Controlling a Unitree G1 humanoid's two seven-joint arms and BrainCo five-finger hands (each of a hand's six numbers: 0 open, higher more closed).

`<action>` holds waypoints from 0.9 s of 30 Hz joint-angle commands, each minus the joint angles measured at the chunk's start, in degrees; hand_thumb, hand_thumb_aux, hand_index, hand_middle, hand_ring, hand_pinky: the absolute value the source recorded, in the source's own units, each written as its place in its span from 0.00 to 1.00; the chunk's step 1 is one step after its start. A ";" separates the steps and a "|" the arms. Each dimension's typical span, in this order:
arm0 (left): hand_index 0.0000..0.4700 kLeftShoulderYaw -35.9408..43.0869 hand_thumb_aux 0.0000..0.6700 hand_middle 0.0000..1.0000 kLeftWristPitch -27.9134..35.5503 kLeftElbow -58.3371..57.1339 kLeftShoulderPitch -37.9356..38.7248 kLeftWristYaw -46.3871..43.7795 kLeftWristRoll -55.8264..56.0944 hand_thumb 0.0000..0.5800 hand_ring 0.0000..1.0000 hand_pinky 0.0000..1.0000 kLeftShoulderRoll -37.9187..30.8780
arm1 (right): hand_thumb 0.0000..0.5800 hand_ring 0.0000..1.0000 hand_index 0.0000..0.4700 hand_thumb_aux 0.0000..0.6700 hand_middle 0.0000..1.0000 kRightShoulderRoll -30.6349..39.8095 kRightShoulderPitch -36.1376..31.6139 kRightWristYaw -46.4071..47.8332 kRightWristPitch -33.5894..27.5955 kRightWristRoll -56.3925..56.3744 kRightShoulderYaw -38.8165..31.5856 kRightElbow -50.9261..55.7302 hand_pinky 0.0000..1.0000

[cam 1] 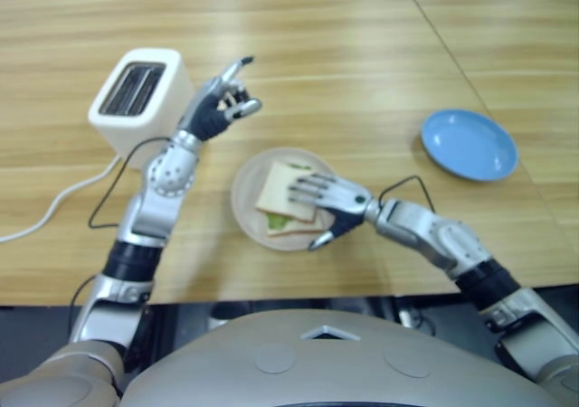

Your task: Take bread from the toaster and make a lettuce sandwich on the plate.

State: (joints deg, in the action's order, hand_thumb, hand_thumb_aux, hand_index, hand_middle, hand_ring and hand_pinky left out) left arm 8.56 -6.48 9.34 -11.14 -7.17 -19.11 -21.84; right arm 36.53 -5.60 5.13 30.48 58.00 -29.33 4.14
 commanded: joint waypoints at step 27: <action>0.98 -3.50 1.00 1.00 -4.16 7.35 27.68 -40.35 16.79 1.00 1.00 1.00 -27.92 | 1.00 1.00 0.98 1.00 1.00 20.69 40.38 27.64 -5.09 -61.62 25.70 -28.92 1.00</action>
State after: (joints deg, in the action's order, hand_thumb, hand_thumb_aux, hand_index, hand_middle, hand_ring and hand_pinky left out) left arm 3.78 -11.94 14.88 16.07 -46.80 -0.64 -49.12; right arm 56.62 34.84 29.22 27.61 -1.78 -2.65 -23.79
